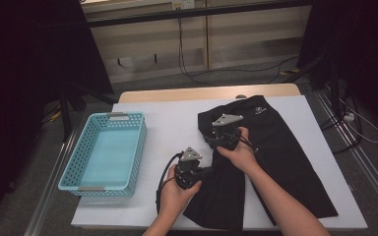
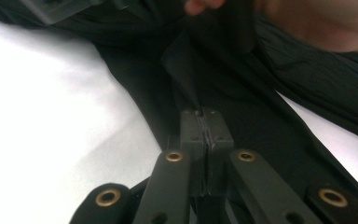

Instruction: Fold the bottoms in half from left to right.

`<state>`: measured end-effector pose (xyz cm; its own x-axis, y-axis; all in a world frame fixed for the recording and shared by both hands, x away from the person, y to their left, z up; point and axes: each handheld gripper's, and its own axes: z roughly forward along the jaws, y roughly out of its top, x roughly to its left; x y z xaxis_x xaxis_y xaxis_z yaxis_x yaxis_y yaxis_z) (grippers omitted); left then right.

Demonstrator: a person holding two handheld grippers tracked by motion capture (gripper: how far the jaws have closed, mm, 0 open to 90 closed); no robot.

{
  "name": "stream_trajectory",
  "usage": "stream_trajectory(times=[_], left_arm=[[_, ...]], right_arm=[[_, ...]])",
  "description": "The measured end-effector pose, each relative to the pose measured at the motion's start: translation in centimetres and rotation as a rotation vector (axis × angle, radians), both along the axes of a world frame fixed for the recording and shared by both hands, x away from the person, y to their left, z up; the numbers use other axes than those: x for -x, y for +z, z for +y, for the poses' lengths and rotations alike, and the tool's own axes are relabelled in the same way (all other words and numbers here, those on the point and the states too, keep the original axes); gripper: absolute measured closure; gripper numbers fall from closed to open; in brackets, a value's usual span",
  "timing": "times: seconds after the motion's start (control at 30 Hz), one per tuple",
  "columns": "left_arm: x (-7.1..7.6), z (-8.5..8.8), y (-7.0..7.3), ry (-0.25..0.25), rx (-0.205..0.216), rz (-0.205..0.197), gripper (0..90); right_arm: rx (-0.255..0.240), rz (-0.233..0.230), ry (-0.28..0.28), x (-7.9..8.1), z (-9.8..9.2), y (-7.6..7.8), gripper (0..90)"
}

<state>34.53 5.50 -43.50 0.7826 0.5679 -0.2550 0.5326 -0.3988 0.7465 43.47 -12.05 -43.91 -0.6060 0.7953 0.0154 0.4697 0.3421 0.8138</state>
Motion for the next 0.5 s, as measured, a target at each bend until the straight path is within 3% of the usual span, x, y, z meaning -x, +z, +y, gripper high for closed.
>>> stream_trajectory(times=[0.13, 0.23, 0.3, 0.4, 0.5], left_arm=[[0.0, 0.3, -0.1, 0.004, 0.000, 0.008, 88.9], [0.1, 0.5, -0.1, 0.004, -0.001, 0.014, 88.8], [0.1, 0.7, 0.0, 0.008, 0.007, 0.017, 88.9], [0.2, 0.9, 0.3, 0.006, 0.016, 0.018, 88.9], [0.2, 0.8, 0.5, 0.005, 0.036, 0.010, 88.9]], right_arm=[[0.017, 0.033, -0.002, -0.6, 0.9, -1.1, 48.6], [0.075, 0.044, 0.001, -0.9, 1.5, -1.8, 54.9], [0.113, 0.047, 0.006, -1.1, 1.7, -2.2, 65.6], [0.101, 0.052, -0.003, -1.3, 1.4, -2.2, 87.0], [0.036, 0.063, -0.026, -1.4, 0.4, -1.6, 90.0]])
